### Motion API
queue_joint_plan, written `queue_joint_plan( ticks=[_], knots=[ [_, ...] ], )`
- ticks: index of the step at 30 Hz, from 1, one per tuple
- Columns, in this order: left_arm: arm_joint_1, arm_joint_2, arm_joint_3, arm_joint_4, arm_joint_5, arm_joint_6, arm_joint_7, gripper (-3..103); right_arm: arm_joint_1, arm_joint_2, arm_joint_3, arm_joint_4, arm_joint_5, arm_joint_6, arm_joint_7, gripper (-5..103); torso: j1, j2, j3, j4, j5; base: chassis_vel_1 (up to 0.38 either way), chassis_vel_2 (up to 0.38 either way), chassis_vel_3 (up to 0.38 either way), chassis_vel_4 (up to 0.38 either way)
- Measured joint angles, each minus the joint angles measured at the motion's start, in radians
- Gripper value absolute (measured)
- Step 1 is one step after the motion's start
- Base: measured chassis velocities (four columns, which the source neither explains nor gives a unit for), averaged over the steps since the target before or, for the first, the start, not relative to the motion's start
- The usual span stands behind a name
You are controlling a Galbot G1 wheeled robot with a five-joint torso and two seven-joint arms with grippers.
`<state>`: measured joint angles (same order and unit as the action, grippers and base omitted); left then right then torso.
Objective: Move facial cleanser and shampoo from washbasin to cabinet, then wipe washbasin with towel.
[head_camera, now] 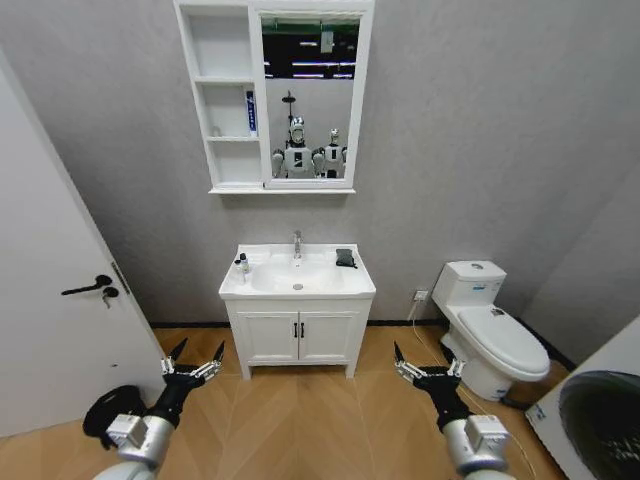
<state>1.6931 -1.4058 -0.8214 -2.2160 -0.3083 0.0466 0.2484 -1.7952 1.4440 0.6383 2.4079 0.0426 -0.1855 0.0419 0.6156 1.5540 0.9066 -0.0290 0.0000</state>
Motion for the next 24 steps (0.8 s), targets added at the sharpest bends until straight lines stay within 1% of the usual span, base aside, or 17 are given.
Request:
queue_joint_plan(
  ticks=[1, 4, 7, 8, 10, 12, 13, 14, 16, 17, 18, 19, 20, 21, 22, 23, 24],
  knots=[
    [0.0, -0.001, -0.002, 0.0, 0.003, -0.004, 0.002, 100, -0.002, 0.0, 0.0, 0.0, 0.0, 0.001, 0.0, 100, 0.0, 0.0, 0.0, 0.0003, 0.0005, -0.283, 0.3, 0.311, -0.279],
    [0.0, -0.003, -0.002, 0.0, 0.005, -0.005, 0.002, 100, -0.005, 0.001, 0.001, 0.0, -0.001, 0.003, -0.002, 100, 0.0, 0.0, 0.0, -0.0001, -0.0004, -0.331, 0.316, 0.323, -0.328],
    [-0.003, -0.003, 0.0, 0.004, 0.006, -0.006, 0.002, 100, -0.006, 0.003, 0.0, -0.002, -0.001, 0.004, -0.002, 100, 0.0, 0.0, 0.0, 0.0003, 0.0007, -0.364, 0.364, 0.361, -0.342],
    [-0.005, -0.003, 0.001, 0.007, 0.006, -0.006, 0.002, 100, -0.006, 0.004, -0.001, -0.003, -0.002, 0.004, -0.002, 100, 0.0, 0.0, 0.0, 0.0, -0.0003, -0.373, 0.359, 0.376, -0.346],
    [-0.006, -0.003, 0.002, 0.009, 0.006, -0.006, 0.002, 100, -0.006, 0.006, -0.002, -0.004, -0.003, 0.004, -0.002, 100, 0.0, 0.0, 0.0, -0.0002, -0.0006, -0.372, 0.356, 0.376, -0.37],
    [-0.008, -0.004, 0.003, 0.012, 0.006, -0.006, 0.0, 100, -0.006, 0.008, -0.003, -0.01, -0.004, 0.006, 0.0, 100, 0.0, 0.0, 0.0, 0.0003, 0.0011, -0.359, 0.378, 0.36, -0.374],
    [-0.008, -0.004, 0.003, 0.012, 0.006, -0.006, 0.0, 100, -0.006, 0.008, -0.003, -0.01, -0.004, 0.006, 0.0, 100, 0.0, 0.0, 0.0, 0.0003, 0.0011, -0.347, 0.378, 0.369, -0.354],
    [-0.009, -0.006, 0.004, 0.015, 0.006, -0.006, -0.002, 100, -0.006, 0.009, -0.005, -0.014, -0.005, 0.008, 0.002, 100, 0.0, 0.0, 0.0, 0.0001, -0.0006, -0.373, 0.342, 0.369, -0.347],
    [-0.012, -0.007, 0.005, 0.018, 0.006, -0.006, -0.008, 100, -0.004, 0.009, -0.005, -0.016, -0.005, 0.008, 0.003, 100, 0.0, 0.0, 0.0, -0.0003, -0.001, -0.373, 0.287, 0.317, -0.347],
    [-0.016, -0.01, 0.007, 0.022, 0.005, -0.007, -0.018, 100, -0.003, 0.009, -0.004, -0.019, -0.005, 0.008, 0.004, 100, 0.001, 0.0, 0.0, 0.0, 0.0007, -0.337, 0.287, 0.277, -0.293],
    [-0.02, -0.014, 0.008, 0.027, 0.005, -0.007, -0.026, 100, -0.001, 0.008, -0.004, -0.022, -0.005, 0.008, 0.005, 100, 0.001, 0.0, 0.0, 0.0008, 0.0008, -0.23, 0.269, 0.277, -0.15],
    [-0.02, -0.014, 0.008, 0.027, 0.005, -0.007, -0.026, 100, -0.001, 0.008, -0.004, -0.022, -0.005, 0.008, 0.005, 100, 0.001, 0.0, 0.0, 0.0008, 0.0008, -0.23, 0.269, 0.277, -0.15],
    [-0.026, -0.017, 0.011, 0.034, 0.005, -0.007, -0.038, 100, 0.001, 0.008, -0.003, -0.027, -0.005, 0.008, 0.007, 100, 0.001, -0.001, 0.0, 0.0001, -0.0003, -0.218, 0.186, 0.222, -0.15],
    [-0.033, -0.02, 0.014, 0.039, 0.005, -0.007, -0.052, 100, 0.001, 0.008, -0.003, -0.031, -0.005, 0.008, 0.007, 100, 0.001, 0.0, 0.0, -0.0003, -0.0005, -0.218, 0.133, 0.032, -0.085],
    [-0.033, -0.02, 0.014, 0.039, 0.005, -0.007, -0.052, 100, 0.001, 0.008, -0.003, -0.031, -0.005, 0.008, 0.007, 100, 0.001, 0.0, 0.0, -0.0003, -0.0005, -0.218, 0.133, 0.032, -0.085],
    [-0.044, -0.026, 0.018, 0.051, 0.005, -0.007, -0.072, 100, 0.002, 0.008, -0.004, -0.034, -0.005, 0.008, 0.007, 100, 0.001, -0.001, 0.0, 0.0, 0.0006, -0.113, 0.133, 0.014, -0.06],
    [-0.056, -0.03, 0.021, 0.064, 0.005, -0.008, -0.087, 100, 0.002, 0.008, -0.005, -0.035, -0.005, 0.007, 0.008, 100, 0.001, -0.001, 0.0, -0.0006, -0.0002, 0.0, 0.0, 0.0, 0.0]
  ],
)
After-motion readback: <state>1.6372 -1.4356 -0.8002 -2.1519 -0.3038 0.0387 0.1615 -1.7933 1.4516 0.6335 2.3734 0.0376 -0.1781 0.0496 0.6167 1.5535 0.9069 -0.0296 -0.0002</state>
